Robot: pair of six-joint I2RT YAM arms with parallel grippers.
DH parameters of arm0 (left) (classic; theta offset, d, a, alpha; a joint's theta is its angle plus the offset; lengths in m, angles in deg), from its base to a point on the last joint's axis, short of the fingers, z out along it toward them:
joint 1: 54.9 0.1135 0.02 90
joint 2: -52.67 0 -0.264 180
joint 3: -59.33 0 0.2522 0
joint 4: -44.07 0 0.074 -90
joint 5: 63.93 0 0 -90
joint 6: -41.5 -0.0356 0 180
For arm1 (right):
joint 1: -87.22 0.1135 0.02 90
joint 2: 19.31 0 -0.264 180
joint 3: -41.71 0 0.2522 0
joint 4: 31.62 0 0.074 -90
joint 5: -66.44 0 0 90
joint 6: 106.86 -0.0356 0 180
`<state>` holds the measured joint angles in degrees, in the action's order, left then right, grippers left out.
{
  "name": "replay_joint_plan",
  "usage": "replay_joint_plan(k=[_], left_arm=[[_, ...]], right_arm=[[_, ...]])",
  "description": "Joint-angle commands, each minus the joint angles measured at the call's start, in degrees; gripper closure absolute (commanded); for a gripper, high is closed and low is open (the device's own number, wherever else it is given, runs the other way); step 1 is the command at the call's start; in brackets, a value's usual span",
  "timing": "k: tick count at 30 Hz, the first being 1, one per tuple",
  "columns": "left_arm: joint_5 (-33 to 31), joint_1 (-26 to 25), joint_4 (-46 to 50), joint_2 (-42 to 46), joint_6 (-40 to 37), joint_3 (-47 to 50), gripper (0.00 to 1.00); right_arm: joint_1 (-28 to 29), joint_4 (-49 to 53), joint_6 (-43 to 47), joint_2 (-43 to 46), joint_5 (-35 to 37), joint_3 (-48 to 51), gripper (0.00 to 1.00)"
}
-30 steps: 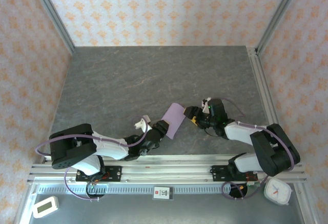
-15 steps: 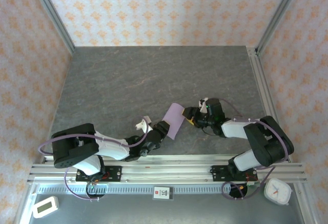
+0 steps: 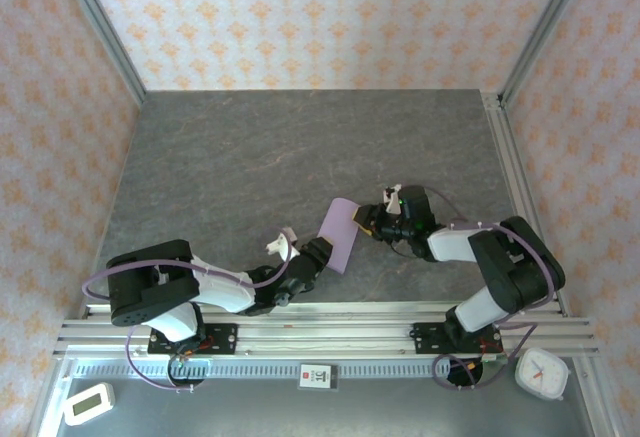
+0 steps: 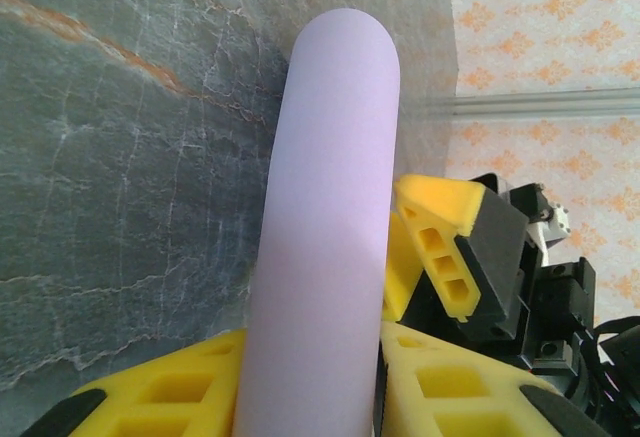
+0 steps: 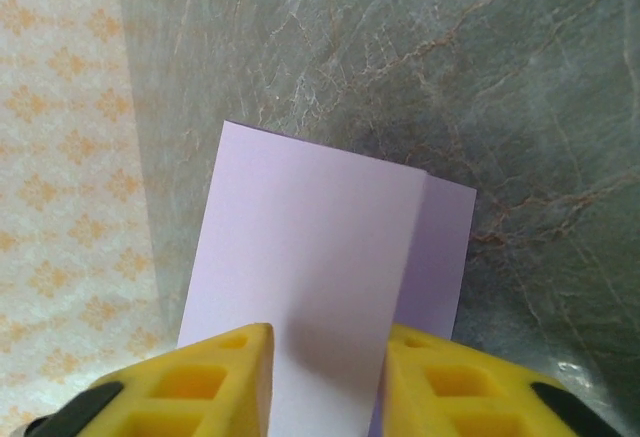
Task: Fold a paper plane with a square sheet of paper (pick it up from the middle)
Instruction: Hold the square sheet of paper at the bottom-center of the table.
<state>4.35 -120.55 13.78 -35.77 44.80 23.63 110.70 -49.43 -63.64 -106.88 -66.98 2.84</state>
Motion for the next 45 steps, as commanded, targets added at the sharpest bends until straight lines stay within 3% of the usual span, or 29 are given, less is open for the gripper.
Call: replay_joint_plan(k=[1, 8, 12, 18, 21, 29, 35, 39, 42, 45], left_arm=[[-0.7, -0.4, -2.2, -0.8, 1.1, 1.0, 0.68], [-0.5, -0.5, -3.1, -1.0, 1.1, 2.0, 0.66], [0.1, -0.8, -3.7, -1.4, 0.8, 2.4, 0.57], [0.6, -1.8, -1.7, -0.1, 0.5, 4.3, 0.24], [0.3, -3.1, 1.4, 1.8, 1.1, 5.4, 0.13], [-1.8, -5.5, 14.2, 9.6, -0.4, 5.4, 0.05], [-1.3, -5.5, 28.6, 17.5, -7.3, 3.0, 0.01], [-3.5, -3.8, 38.0, 22.1, -18.2, -1.7, 0.01], [-2.6, 0.1, 44.0, 23.8, -26.0, -6.3, 0.01], [2.5, 5.8, 45.5, 23.2, -34.4, -9.8, 0.01]], right_arm=[[0.4, -2.0, 0.4, -0.5, -0.8, -1.3, 0.76], [0.4, -1.7, 1.6, -2.6, -1.3, -2.5, 0.99], [0.2, -0.8, 3.1, -4.3, -1.7, -3.5, 1.00], [-0.1, 2.3, 6.8, -6.3, -2.6, -5.9, 1.00], [-0.2, 4.5, 8.7, -6.7, -2.5, -6.9, 1.00], [-0.5, 6.6, 10.4, -7.4, -3.1, -8.2, 1.00], [-0.5, 7.7, 11.3, -7.5, -3.1, -8.5, 1.00], [-0.5, 7.8, 12.2, -7.5, -3.3, -7.8, 1.00], [-0.5, 8.6, 13.4, -6.8, -3.2, -7.2, 1.00], [-0.5, 9.2, 13.5, -6.5, -2.9, -7.2, 1.00]])
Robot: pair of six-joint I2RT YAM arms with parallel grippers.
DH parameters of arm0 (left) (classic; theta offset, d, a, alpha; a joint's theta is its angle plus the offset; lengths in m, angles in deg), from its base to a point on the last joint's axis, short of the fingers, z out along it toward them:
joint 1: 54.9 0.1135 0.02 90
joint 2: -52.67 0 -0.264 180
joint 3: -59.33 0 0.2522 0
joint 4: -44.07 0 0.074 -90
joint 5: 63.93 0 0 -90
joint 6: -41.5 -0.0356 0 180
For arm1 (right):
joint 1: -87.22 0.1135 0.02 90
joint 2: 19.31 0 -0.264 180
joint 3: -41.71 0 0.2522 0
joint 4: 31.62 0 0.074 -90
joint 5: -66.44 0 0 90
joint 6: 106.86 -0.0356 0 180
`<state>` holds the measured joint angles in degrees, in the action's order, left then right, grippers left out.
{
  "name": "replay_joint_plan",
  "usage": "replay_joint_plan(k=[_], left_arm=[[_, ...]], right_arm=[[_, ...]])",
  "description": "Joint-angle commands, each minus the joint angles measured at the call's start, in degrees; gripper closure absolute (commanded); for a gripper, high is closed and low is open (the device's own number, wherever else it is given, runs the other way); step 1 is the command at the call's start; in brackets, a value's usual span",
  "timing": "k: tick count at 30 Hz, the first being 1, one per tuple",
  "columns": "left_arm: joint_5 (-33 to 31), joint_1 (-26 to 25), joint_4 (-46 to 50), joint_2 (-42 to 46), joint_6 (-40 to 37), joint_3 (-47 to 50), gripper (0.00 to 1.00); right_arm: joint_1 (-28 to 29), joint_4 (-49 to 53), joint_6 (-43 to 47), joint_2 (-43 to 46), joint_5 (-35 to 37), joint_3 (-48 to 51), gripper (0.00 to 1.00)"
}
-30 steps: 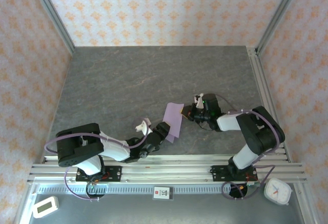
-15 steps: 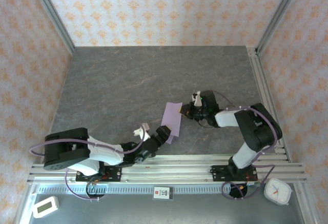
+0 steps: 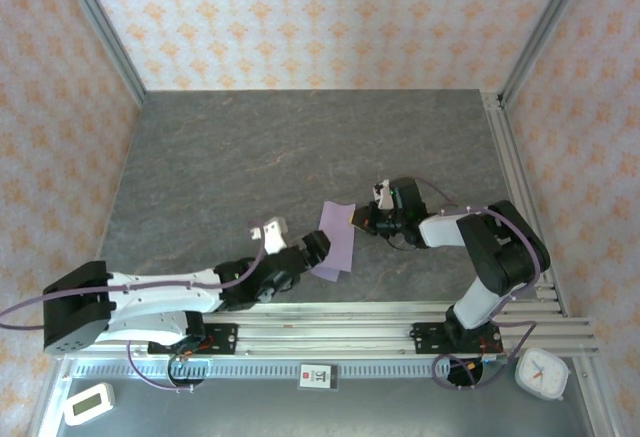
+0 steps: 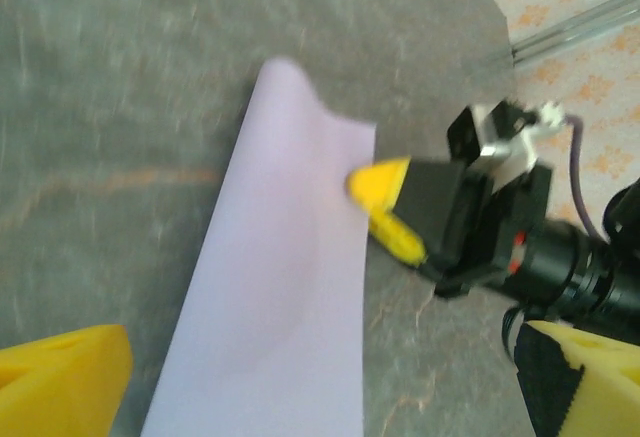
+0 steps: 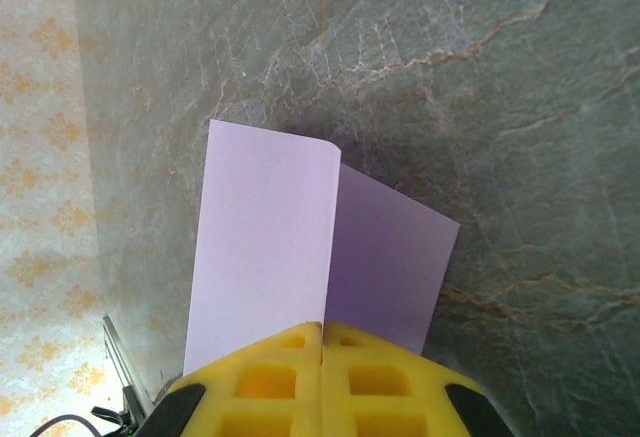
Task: Fold a paper plane with a square sheet of paper (pick it up from the middle)
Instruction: Hold the square sheet of paper at the bottom-center of the table.
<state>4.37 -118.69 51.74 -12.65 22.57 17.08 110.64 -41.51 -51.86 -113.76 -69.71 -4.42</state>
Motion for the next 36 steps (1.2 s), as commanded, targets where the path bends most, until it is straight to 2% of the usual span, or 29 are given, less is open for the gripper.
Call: replay_joint_plan(k=[1, 5, 14, 23, 31, 36], left_arm=[[4.2, 5.6, 7.9, -0.6, -14.5, -4.3, 0.01], [11.0, 11.3, 9.9, -6.6, -23.8, -10.0, 0.01], [14.2, 16.2, 13.3, -19.7, -34.7, -17.9, 0.00], [18.3, 16.7, 10.8, -23.9, -36.6, -18.0, 0.00], [16.7, 16.8, 10.5, -27.1, -37.1, -18.1, 0.00], [15.7, 16.8, 11.1, -28.4, -37.1, -18.6, 0.00]], right_arm=[[-0.4, 1.3, 1.6, 0.5, 0.0, 0.2, 1.00], [-0.3, 0.9, 0.8, 0.7, 0.5, 0.3, 1.00], [0.8, 0.0, -0.7, 0.2, 0.8, -0.5, 1.00], [1.6, -1.9, -2.5, -0.6, 0.4, -0.6, 0.99], [3.0, -3.1, -3.5, -1.8, 0.1, -1.3, 0.95], [2.9, -1.7, -2.7, -1.1, 0.2, -1.9, 0.82]])
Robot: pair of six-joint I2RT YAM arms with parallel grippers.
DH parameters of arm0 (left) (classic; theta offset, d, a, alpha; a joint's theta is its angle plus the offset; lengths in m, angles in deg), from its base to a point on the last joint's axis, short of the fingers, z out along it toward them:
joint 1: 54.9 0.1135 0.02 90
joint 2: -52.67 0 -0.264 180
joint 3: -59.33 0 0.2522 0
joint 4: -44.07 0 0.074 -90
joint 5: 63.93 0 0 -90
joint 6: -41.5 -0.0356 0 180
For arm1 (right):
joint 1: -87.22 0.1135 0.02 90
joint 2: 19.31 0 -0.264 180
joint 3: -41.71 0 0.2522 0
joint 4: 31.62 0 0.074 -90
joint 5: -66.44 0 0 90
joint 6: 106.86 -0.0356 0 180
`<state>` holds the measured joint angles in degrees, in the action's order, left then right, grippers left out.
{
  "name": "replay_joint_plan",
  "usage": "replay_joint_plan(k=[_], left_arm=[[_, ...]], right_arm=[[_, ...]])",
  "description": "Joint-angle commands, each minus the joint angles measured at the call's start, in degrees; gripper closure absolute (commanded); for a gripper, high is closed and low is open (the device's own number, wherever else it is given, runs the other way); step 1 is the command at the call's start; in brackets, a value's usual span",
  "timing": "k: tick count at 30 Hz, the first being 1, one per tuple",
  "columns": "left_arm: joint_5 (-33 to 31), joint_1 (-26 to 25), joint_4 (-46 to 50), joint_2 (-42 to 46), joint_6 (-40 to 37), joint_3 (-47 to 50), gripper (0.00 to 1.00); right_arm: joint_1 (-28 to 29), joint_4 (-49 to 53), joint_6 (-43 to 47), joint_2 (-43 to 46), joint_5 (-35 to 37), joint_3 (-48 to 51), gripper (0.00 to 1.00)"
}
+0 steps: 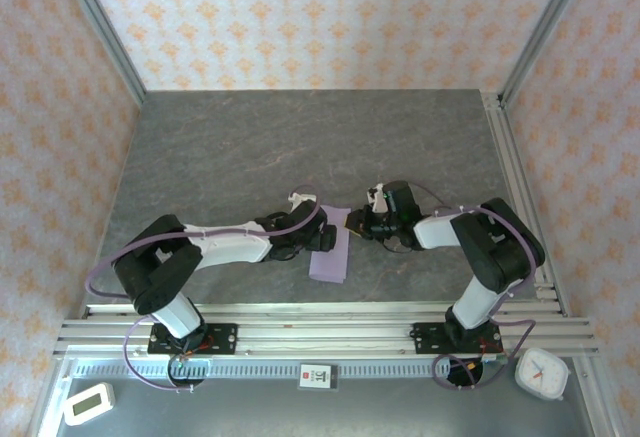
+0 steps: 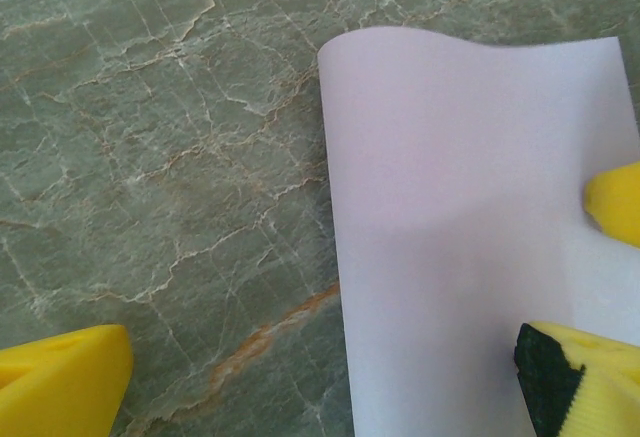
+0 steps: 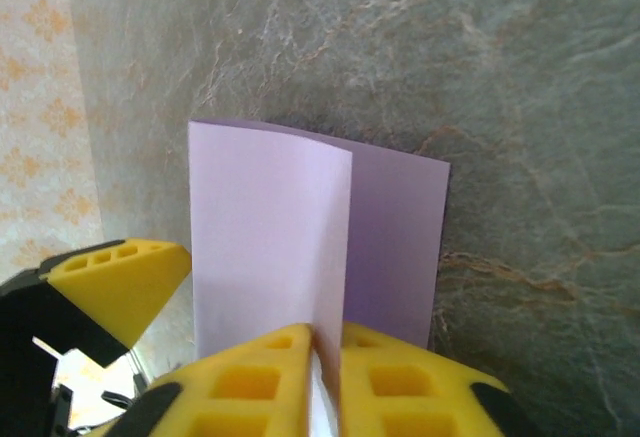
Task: Fold a paper plane with a square sheet of paper (pick it up from the middle)
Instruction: Hold the square sheet of paper at the bottom-center of the table, then first fold the square sheet of paper in half at the bottom-center of the table.
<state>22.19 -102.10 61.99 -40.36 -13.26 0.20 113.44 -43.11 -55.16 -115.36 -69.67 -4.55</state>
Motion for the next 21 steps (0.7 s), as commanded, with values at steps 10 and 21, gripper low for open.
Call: replay_joint_plan(k=[10, 21], left_arm=[[-2.9, 0.1, -0.6, 0.8, 0.3, 0.9, 0.00], [-3.4, 0.2, -0.9, 1.7, -1.0, 1.5, 0.00]], right_arm=[[0.1, 13.7, 5.0, 10.9, 13.5, -3.3, 0.57], [0.1, 15.3, 3.7, 15.5, 16.2, -0.6, 0.57]])
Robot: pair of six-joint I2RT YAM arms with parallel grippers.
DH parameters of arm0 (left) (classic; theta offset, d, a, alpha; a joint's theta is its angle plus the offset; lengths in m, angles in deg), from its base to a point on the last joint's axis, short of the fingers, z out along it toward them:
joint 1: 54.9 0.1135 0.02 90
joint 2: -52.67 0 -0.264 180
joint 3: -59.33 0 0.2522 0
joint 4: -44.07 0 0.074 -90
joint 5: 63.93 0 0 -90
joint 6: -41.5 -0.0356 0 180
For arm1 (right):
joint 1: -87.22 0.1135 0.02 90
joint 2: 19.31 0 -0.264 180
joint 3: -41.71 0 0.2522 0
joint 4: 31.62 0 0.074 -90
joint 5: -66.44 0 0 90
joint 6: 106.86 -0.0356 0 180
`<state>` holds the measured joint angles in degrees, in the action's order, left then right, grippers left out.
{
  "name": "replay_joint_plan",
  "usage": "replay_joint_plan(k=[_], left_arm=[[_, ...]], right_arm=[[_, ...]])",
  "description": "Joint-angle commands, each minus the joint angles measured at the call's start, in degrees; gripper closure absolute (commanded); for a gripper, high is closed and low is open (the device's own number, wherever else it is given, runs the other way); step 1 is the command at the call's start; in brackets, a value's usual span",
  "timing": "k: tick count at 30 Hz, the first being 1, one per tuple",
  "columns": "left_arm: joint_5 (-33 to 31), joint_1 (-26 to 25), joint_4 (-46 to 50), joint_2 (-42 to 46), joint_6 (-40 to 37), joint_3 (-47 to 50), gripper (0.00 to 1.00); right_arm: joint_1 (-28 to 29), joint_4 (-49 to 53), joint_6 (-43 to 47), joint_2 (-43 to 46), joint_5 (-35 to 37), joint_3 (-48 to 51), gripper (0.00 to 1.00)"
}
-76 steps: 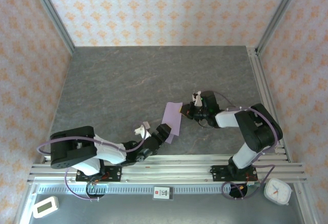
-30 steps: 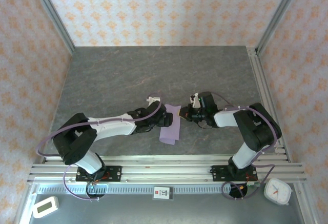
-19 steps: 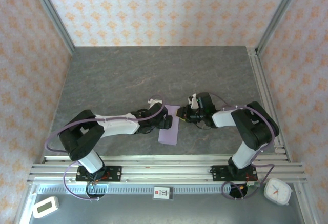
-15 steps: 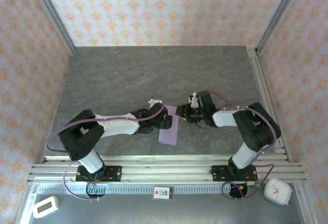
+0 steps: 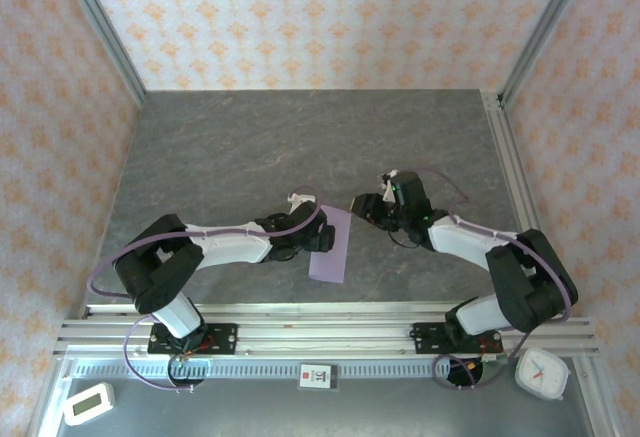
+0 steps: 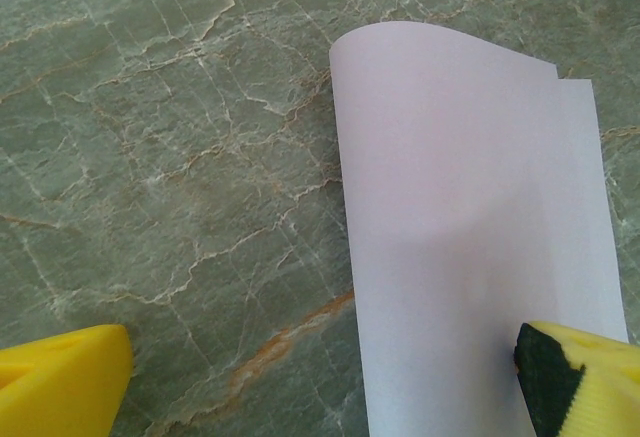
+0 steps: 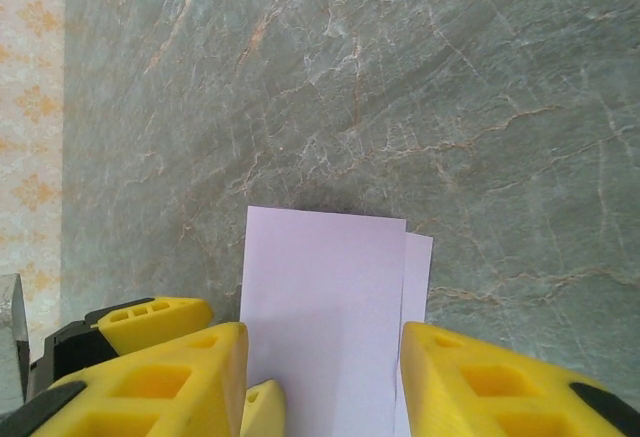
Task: Fold a paper plane with a square sheet of paper (pick it up from the middle)
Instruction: First fold the square sheet of paper in half at the bottom-center of the table.
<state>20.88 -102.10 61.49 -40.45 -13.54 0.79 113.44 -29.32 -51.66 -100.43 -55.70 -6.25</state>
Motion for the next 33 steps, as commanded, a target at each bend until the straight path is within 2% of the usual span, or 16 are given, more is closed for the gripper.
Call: replay_joint_plan(k=[1, 2, 5, 10, 13, 33], left_arm=[[-1.9, 0.2, -0.4, 1.7, -0.8, 1.0, 0.00], [-1.9, 0.2, -0.6, 1.6, -0.9, 1.2, 0.00], [-1.7, 0.2, -1.3, 1.5, -0.7, 2.0, 0.00], [-1.5, 0.2, -2.5, 1.9, 0.1, 3.3, 0.00], [-1.6, 0.2, -3.0, 2.1, 0.5, 4.0, 0.00], [-2.0, 0.2, -5.9, 4.3, 4.6, 6.6, 0.00]], right_arm=[[0.1, 1.2, 0.2, 0.0, 1.9, 1.1, 0.58], [0.1, 1.1, 0.2, -0.7, 1.5, 0.9, 0.59], [0.1, -0.5, -0.3, -3.4, -0.1, 0.2, 0.70], [0.1, -2.5, -0.8, -8.3, -1.5, -1.7, 0.93], [0.1, -2.9, -0.7, -10.9, -1.5, -3.1, 1.00], [0.2, -4.5, -0.6, -20.3, -3.9, -8.4, 1.00]])
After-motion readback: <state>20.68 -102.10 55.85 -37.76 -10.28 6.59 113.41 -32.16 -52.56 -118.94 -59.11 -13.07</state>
